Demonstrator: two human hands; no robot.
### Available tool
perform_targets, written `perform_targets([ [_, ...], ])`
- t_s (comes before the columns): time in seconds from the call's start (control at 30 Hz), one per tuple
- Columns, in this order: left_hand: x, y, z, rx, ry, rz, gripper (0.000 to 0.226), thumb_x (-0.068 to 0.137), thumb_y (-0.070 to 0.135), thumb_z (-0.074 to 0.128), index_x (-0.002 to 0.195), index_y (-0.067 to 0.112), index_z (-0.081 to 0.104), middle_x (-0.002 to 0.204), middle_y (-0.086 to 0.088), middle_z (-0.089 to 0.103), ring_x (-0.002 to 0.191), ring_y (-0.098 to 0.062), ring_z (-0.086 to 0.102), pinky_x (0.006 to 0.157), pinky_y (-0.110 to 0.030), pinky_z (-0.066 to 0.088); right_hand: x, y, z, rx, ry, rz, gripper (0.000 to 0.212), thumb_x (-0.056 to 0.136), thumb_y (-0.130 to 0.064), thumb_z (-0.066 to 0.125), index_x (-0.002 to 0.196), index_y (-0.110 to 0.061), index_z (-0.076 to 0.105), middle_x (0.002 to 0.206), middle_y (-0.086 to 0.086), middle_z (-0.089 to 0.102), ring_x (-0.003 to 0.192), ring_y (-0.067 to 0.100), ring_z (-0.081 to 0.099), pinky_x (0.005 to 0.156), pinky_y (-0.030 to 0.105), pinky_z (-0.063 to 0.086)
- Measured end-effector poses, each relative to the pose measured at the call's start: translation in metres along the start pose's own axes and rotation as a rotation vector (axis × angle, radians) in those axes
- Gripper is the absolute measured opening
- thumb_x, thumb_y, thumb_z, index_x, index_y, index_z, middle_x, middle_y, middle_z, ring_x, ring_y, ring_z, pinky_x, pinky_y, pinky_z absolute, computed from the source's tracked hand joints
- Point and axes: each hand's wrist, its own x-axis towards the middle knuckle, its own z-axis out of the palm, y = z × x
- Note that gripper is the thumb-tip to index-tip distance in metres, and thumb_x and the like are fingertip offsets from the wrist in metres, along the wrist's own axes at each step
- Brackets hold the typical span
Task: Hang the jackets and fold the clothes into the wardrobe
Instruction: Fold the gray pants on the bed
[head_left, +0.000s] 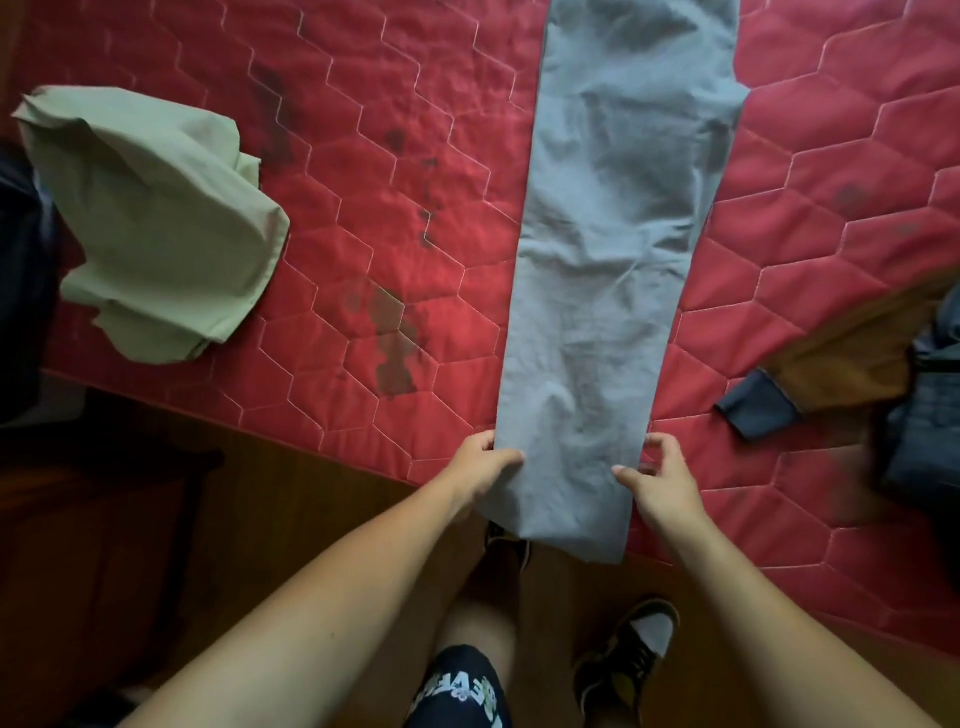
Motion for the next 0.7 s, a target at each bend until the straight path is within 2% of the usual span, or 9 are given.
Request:
perform_targets([
  [0.07,-0.001,0.0,0.002,-0.017,-0.024,-0.036,0.012,0.087,0.014,0.071,0.099,0.016,0.071,0.106,-0.01,0.075,0.096,-0.028,0.072,0.082,-0.036,0.06,-0.003,0.007,-0.002,-0.013,-0.001,-0.035,0.054,0.086,-0.006,0.074,0.117,-0.042,0.049,0.09,0.011,0.071,0.081,0.025,0.07,0.079,0.041,0.057],
  [0.13,-0.003,0.0,0.004,-0.019,-0.046,-0.055,0.014,0.09,0.013,0.069,0.104,0.011,0.07,0.102,-0.008,0.075,0.085,-0.022,0.072,0.065,-0.024,0.056,-0.005,0.01,-0.003,-0.02,-0.026,-0.066,0.043,0.088,-0.004,0.072,0.114,-0.034,0.055,0.091,0.009,0.071,0.079,0.021,0.067,0.074,0.037,0.055],
  [0.17,-0.004,0.0,0.004,-0.031,-0.049,-0.057,0.018,0.09,0.014,0.07,0.107,0.009,0.071,0.101,-0.008,0.076,0.084,-0.021,0.072,0.064,-0.024,0.055,-0.007,0.01,-0.002,-0.009,-0.048,-0.081,0.033,0.09,-0.002,0.069,0.109,-0.028,0.061,0.095,0.007,0.072,0.079,0.018,0.065,0.073,0.034,0.054],
  [0.3,-0.005,-0.014,0.009,-0.085,-0.064,-0.033,0.03,0.089,0.02,0.074,0.117,0.009,0.071,0.11,-0.006,0.076,0.098,-0.021,0.073,0.081,-0.03,0.057,-0.008,0.021,-0.005,0.032,-0.143,-0.065,0.008,0.095,-0.006,0.067,0.094,-0.012,0.073,0.091,0.0,0.074,0.081,0.012,0.066,0.065,0.017,0.052],
  [0.33,-0.007,-0.02,0.009,-0.067,-0.082,-0.032,0.033,0.089,0.021,0.075,0.12,0.011,0.07,0.113,-0.003,0.076,0.1,-0.018,0.073,0.083,-0.027,0.056,-0.009,0.028,-0.006,0.032,-0.164,-0.039,0.006,0.095,-0.007,0.068,0.094,-0.006,0.073,0.091,0.004,0.075,0.082,0.016,0.068,0.066,0.018,0.053],
  [0.4,-0.013,-0.036,0.007,-0.017,-0.146,-0.036,0.038,0.089,0.019,0.075,0.126,0.015,0.067,0.118,0.0,0.074,0.106,-0.016,0.071,0.085,-0.025,0.055,-0.009,0.045,-0.006,0.018,-0.204,0.007,0.009,0.095,-0.008,0.067,0.096,-0.001,0.072,0.098,0.015,0.076,0.092,0.03,0.072,0.074,0.033,0.054],
  [0.47,-0.018,-0.053,0.005,0.021,-0.185,-0.075,0.038,0.089,0.014,0.073,0.126,0.013,0.065,0.119,-0.004,0.073,0.106,-0.021,0.071,0.084,-0.029,0.058,-0.013,0.056,-0.008,-0.02,-0.206,0.001,0.009,0.097,-0.007,0.063,0.097,-0.012,0.071,0.1,0.009,0.075,0.098,0.029,0.071,0.078,0.036,0.053],
  [0.6,-0.024,-0.076,0.006,-0.019,-0.127,-0.074,0.029,0.089,0.012,0.072,0.116,0.002,0.07,0.107,-0.01,0.077,0.102,-0.03,0.073,0.095,-0.043,0.057,-0.02,0.068,-0.011,0.011,-0.102,0.03,0.017,0.097,-0.013,0.055,0.081,-0.018,0.059,0.08,0.002,0.064,0.076,0.022,0.057,0.07,0.035,0.044],
  [0.7,-0.032,-0.085,0.01,-0.093,-0.125,-0.057,0.023,0.092,0.014,0.072,0.113,0.005,0.072,0.107,-0.008,0.077,0.101,-0.027,0.073,0.089,-0.035,0.059,-0.021,0.075,-0.01,0.154,-0.086,0.078,0.016,0.093,-0.024,0.057,0.079,-0.016,0.055,0.081,0.008,0.061,0.075,0.023,0.057,0.071,0.037,0.043],
])
